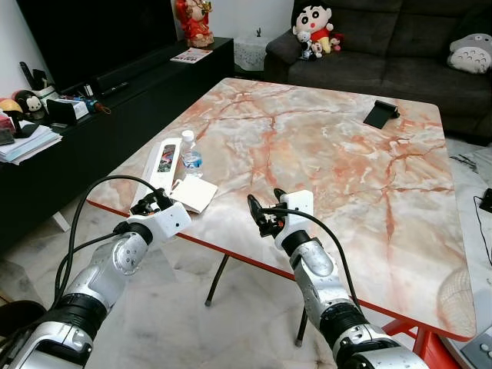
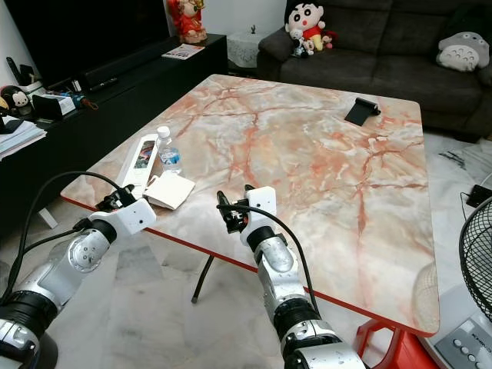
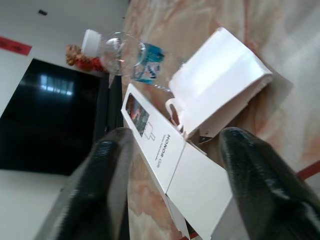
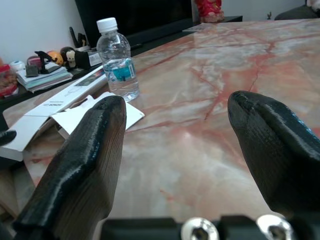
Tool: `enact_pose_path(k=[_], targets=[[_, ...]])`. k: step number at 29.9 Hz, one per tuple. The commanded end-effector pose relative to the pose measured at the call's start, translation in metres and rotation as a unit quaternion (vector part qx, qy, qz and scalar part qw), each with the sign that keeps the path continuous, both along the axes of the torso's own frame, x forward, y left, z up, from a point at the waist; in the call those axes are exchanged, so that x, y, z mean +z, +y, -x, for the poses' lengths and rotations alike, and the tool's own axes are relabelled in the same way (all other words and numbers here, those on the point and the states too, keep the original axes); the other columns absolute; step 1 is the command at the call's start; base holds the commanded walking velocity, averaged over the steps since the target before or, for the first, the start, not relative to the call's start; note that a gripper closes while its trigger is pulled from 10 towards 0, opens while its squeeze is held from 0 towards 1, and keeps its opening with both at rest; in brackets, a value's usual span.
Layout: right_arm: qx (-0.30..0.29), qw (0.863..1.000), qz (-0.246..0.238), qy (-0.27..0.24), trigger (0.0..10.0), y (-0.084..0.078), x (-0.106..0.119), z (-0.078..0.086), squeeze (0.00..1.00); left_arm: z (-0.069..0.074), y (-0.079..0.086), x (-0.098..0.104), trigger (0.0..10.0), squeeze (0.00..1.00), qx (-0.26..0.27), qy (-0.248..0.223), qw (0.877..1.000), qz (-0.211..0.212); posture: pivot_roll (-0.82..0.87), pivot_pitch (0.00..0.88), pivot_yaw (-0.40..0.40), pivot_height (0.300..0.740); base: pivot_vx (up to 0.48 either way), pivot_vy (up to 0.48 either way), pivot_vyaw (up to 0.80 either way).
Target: Picking trash to rubbish bin
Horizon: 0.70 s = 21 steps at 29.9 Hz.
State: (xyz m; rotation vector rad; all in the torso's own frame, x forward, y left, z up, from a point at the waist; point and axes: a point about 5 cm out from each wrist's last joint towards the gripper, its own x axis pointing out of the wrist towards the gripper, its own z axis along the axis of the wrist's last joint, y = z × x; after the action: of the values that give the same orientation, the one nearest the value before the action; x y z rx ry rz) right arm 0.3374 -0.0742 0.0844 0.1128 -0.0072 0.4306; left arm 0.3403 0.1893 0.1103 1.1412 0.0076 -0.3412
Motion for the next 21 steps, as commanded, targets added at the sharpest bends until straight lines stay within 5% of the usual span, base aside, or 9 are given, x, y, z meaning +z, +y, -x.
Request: enact_pose_path(k=[1, 21], targets=[[0.008, 1.0, 0.001, -0.002, 10.0, 0.003, 0.004, -0.002, 0.0, -0.002, 0.002, 0.002, 10.0, 0.0, -0.003, 0.007, 1.0, -0.022, -0.02, 0.013, 0.017, 0.74, 0.0, 0.0, 0.0], [0.011, 1.0, 0.0, -0.003, 10.0, 0.002, 0.002, 0.0, 0.0, -0.024, -0.014, 0.004, 10.0, 0.0, -0.015, 0.031, 0.998, -0.053, -0.05, 0.013, 0.03, 0.74, 0.0, 0.0, 0.0]])
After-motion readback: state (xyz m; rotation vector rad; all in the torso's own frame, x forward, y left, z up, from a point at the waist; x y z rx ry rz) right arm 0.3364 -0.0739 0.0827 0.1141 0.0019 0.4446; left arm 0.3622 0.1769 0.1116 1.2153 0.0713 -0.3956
